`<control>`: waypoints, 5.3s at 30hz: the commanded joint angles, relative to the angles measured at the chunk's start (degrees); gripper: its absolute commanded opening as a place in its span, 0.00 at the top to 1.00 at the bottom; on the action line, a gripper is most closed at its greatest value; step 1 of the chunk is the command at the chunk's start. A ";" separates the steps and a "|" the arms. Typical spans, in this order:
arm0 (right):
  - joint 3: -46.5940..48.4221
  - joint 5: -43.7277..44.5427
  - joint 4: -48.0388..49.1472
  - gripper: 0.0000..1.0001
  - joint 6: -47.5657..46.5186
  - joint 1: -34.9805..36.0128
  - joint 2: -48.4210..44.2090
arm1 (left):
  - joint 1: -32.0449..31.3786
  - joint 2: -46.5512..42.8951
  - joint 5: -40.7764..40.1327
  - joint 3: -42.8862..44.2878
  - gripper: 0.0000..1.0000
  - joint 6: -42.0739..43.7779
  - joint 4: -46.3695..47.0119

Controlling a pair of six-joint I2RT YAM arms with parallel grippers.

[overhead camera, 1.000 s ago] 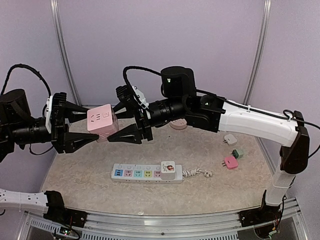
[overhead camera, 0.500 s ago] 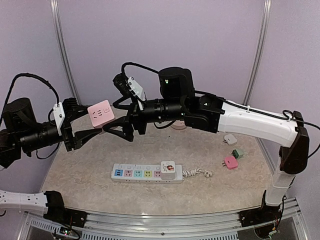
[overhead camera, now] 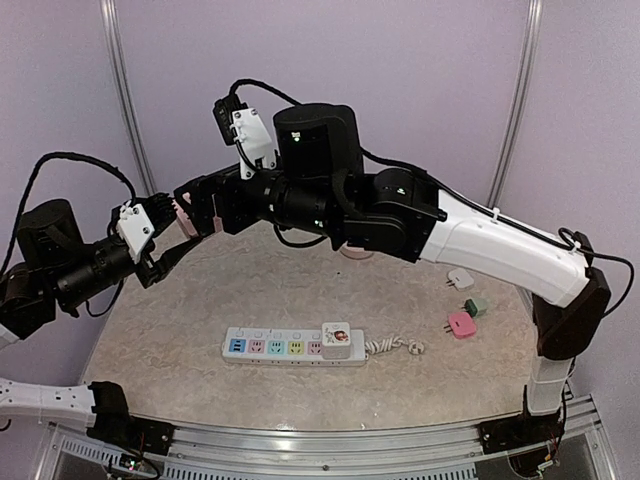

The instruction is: Insert the plug

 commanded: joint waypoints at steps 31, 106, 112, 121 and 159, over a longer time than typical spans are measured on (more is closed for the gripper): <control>4.50 -4.63 -15.44 1.00 -1.01 -5.04 6.64 | -0.20 -0.31 3.18 -0.48 0.15 -0.79 -4.24; -26.74 -33.58 -24.03 1.00 -40.71 -13.46 7.15 | 61.13 -32.81 20.09 -36.62 0.01 -46.45 2.76; -27.37 -30.77 -25.00 1.00 -40.98 -13.46 6.94 | 61.11 -32.91 20.18 -36.70 0.01 -46.43 2.77; -25.92 -29.79 -27.64 1.00 -39.73 -13.27 6.30 | 61.14 -32.91 20.19 -36.70 0.01 -46.42 2.80; -35.23 -27.40 -23.84 0.85 -39.32 -16.05 8.02 | 60.88 -33.36 20.12 -36.62 0.01 -46.30 2.51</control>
